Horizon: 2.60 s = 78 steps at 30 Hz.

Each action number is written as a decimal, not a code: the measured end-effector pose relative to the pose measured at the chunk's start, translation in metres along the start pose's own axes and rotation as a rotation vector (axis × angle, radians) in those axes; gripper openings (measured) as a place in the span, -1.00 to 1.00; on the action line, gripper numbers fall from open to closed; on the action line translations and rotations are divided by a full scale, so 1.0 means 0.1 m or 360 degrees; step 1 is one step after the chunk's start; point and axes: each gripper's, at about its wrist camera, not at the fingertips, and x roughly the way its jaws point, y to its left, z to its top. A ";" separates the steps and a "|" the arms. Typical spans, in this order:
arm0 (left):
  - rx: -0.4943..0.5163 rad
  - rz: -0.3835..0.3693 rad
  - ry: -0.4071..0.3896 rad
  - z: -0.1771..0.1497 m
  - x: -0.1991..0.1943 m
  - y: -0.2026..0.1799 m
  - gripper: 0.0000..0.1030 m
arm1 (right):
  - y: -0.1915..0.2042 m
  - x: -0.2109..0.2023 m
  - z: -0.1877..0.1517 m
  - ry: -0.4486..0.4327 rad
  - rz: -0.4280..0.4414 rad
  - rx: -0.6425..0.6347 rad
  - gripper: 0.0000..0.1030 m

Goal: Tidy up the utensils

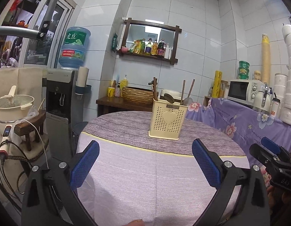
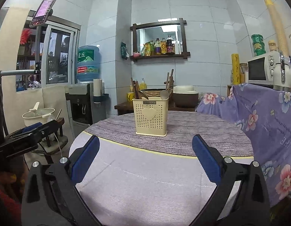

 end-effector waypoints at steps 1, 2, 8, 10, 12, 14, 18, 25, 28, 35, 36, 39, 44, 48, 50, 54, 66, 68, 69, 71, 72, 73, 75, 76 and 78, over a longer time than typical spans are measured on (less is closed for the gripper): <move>-0.0002 -0.0003 0.0001 0.00 0.00 0.00 0.90 | 0.00 0.00 0.00 -0.0001 -0.0002 0.0003 0.89; -0.0003 -0.0004 0.0003 -0.01 0.00 0.00 0.90 | -0.02 0.00 0.00 0.0001 -0.0001 0.0010 0.89; 0.0014 -0.0002 0.0009 -0.02 0.00 -0.02 0.90 | -0.02 0.02 -0.01 0.0013 -0.0013 0.0020 0.89; 0.0017 -0.0004 0.0015 -0.02 0.01 -0.02 0.90 | -0.01 0.02 -0.01 0.0012 -0.0015 0.0017 0.89; 0.0016 -0.0005 0.0016 -0.02 0.01 -0.02 0.90 | 0.00 0.03 -0.01 0.0020 -0.0015 0.0013 0.89; 0.0018 -0.0006 0.0017 -0.02 0.01 -0.02 0.90 | 0.01 0.04 -0.02 0.0024 -0.0013 0.0014 0.89; 0.0018 -0.0002 0.0027 -0.02 0.01 -0.02 0.90 | 0.02 0.05 -0.02 0.0031 -0.0010 0.0010 0.89; 0.0020 0.0007 0.0035 -0.04 0.01 -0.02 0.90 | 0.04 0.06 -0.03 0.0037 -0.0006 0.0006 0.89; 0.0011 0.0005 0.0038 -0.05 0.01 -0.02 0.90 | 0.05 0.07 -0.03 0.0041 -0.0006 0.0004 0.89; 0.0015 0.0008 0.0043 -0.05 0.01 -0.02 0.90 | 0.06 0.07 -0.03 0.0046 -0.0001 0.0003 0.89; 0.0017 0.0009 0.0046 -0.06 0.01 -0.02 0.90 | 0.07 0.08 -0.03 0.0046 -0.0002 0.0003 0.89; 0.0020 0.0011 0.0057 -0.07 0.02 -0.03 0.90 | 0.06 0.07 -0.03 0.0051 0.0000 0.0008 0.89; 0.0028 0.0012 0.0054 -0.07 0.02 -0.06 0.90 | 0.06 0.07 -0.03 0.0052 0.0001 0.0007 0.89; 0.0030 0.0011 0.0062 -0.07 0.03 -0.07 0.90 | 0.07 0.07 -0.03 0.0053 -0.0001 0.0007 0.89; 0.0031 0.0013 0.0063 -0.07 0.03 -0.07 0.90 | 0.07 0.07 -0.04 0.0055 -0.0001 0.0008 0.89; 0.0043 0.0017 0.0062 -0.06 0.02 -0.09 0.90 | 0.07 0.08 -0.05 0.0057 -0.0003 0.0011 0.89; 0.0035 0.0014 0.0074 -0.06 0.04 -0.09 0.90 | 0.07 0.08 -0.06 0.0061 -0.0002 0.0010 0.89; 0.0035 0.0012 0.0080 -0.07 0.04 -0.09 0.90 | 0.07 0.08 -0.06 0.0062 -0.0001 0.0011 0.89; 0.0035 0.0012 0.0082 -0.07 0.04 -0.09 0.90 | 0.07 0.08 -0.06 0.0061 -0.0002 0.0011 0.89; 0.0036 0.0011 0.0083 -0.07 0.04 -0.08 0.90 | 0.07 0.08 -0.06 0.0063 -0.0001 0.0011 0.89; 0.0036 0.0013 0.0083 -0.07 0.04 -0.09 0.90 | 0.07 0.08 -0.06 0.0062 -0.0001 0.0010 0.89; 0.0037 0.0012 0.0081 -0.07 0.04 -0.09 0.90 | 0.07 0.08 -0.06 0.0062 -0.0001 0.0010 0.89; 0.0037 0.0012 0.0074 -0.07 0.04 -0.09 0.90 | 0.07 0.08 -0.06 0.0062 -0.0001 0.0011 0.89; 0.0038 0.0013 0.0069 -0.07 0.04 -0.08 0.90 | 0.07 0.08 -0.05 0.0062 -0.0001 0.0011 0.89; 0.0041 0.0017 0.0070 -0.08 0.04 -0.08 0.90 | 0.07 0.08 -0.05 0.0063 -0.0001 0.0011 0.89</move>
